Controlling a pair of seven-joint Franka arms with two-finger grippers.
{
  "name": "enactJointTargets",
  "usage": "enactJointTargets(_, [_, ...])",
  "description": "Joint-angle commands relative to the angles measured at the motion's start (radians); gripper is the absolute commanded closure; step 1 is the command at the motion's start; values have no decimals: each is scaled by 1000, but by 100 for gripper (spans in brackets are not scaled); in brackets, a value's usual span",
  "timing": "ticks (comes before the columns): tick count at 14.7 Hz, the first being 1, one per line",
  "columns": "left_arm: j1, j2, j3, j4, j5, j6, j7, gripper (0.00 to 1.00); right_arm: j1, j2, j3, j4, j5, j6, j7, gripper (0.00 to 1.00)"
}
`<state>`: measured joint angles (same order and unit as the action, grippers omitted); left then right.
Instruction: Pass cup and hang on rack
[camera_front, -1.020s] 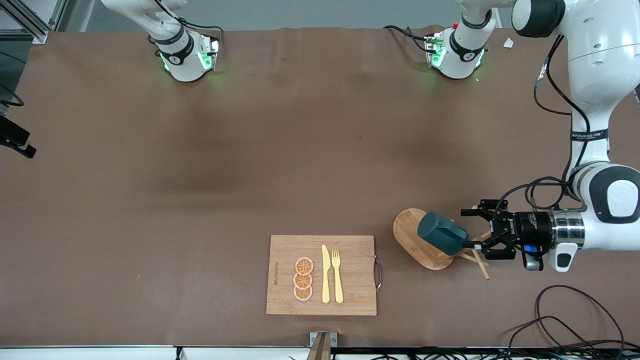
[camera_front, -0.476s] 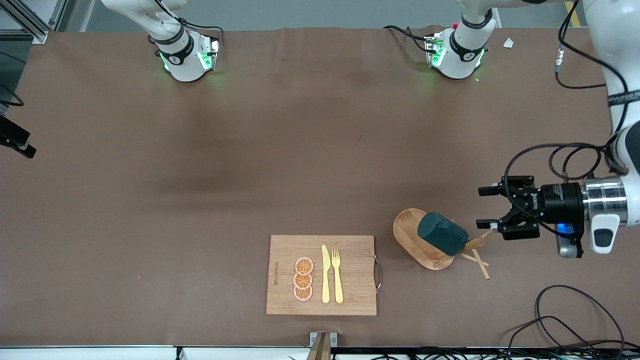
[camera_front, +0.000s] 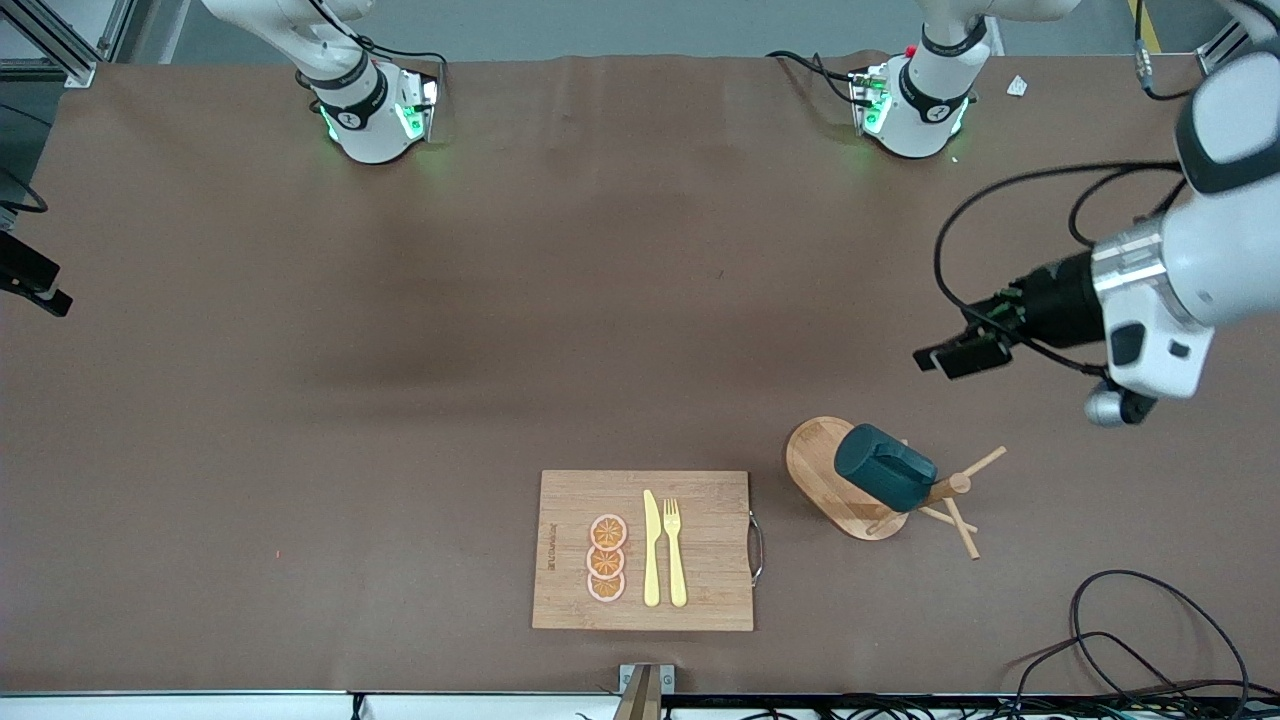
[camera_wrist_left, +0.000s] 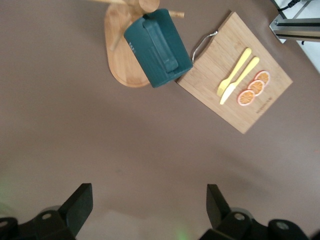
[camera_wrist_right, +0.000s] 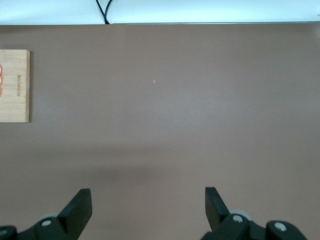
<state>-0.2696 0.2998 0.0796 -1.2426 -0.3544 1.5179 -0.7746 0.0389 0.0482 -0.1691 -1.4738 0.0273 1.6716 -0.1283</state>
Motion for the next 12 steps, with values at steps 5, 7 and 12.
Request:
enactJointTargets(5, [87,-160,-79,-98,310,-39,406,0,-2,5,7,13,-9,-12,13,0])
enactJointTargets(7, [121,-211,-86,-147,322,-38,512,0,-4,4,7,13,-9,-30,13,0])
enactJointTargets(12, [219,-306,-193,-253,443,-28,567,0,-2,4,7,13,-12,-44,13,0])
